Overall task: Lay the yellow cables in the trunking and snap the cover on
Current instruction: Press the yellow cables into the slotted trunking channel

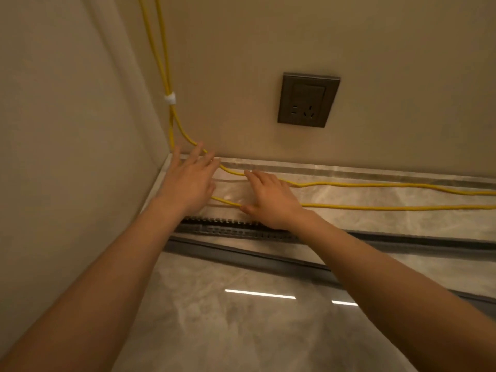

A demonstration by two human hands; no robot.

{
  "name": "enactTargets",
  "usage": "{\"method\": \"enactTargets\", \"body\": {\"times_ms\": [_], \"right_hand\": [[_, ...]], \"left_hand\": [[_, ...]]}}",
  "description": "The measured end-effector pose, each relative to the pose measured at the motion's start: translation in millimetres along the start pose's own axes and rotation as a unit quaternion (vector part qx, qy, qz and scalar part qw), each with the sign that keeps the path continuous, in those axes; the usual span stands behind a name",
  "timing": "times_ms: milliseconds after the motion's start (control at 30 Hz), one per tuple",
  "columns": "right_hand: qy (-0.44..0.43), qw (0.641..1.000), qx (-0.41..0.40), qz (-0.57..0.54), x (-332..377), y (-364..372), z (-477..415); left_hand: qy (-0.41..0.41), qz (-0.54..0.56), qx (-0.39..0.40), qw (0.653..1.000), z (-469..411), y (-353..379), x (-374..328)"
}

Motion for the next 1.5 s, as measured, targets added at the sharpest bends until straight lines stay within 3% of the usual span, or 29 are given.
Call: {"method": "enactTargets", "body": {"times_ms": [167,367,567,767,967,1100,1200,1367,1500], "right_hand": [[0.032,0.999,-0.005,0.027,8.6,19.3,-17.2],[-0.028,0.984,-0.053,0.168,16.2,4.4,-26.0],[-0.093,0.988,0.002,0.123,10.5,6.6,-15.6],[-0.029,0.994,0.007,0.105,-13.6,-0.8,-3.8],[-0.060,0.987,-0.104,0.107,-10.6,-40.9,26.2],[-0.043,0.978,-0.196,0.055,17.1,-79.4,40.5],[-0.025,0.967,-0.251,0.030,35.4,-104.7,52.9],[-0.087,0.955,-0.281,0.028,80.7,-113.7,64.8],[-0.137,0.956,-0.253,0.062,101.1,-91.9,52.5]], "left_hand": [[0.011,-0.034,-0.045,0.998,17.9,0.5,5.6],[0.000,-0.034,-0.063,0.997,39.9,-2.0,22.7],[-0.038,-0.016,-0.079,0.996,54.1,-6.2,38.7],[-0.099,-0.057,-0.074,0.991,60.6,-6.5,53.4],[-0.091,-0.010,-0.110,0.990,76.3,-11.9,62.0],[-0.097,-0.038,-0.088,0.991,81.8,-12.4,64.7],[-0.118,-0.116,-0.063,0.984,86.1,-13.1,64.9],[-0.127,-0.189,-0.056,0.972,92.7,-9.1,61.7],[-0.120,-0.228,-0.041,0.966,94.5,-3.3,68.1]]}}
Point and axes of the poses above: each hand's wrist, its own z-axis away from the middle knuckle, its own y-axis out of the palm, x = y × z, the point moved 8 cm from there along -z, towards the middle knuckle, and after that the axes turned 10 degrees about -y, right-handed, at the moved point
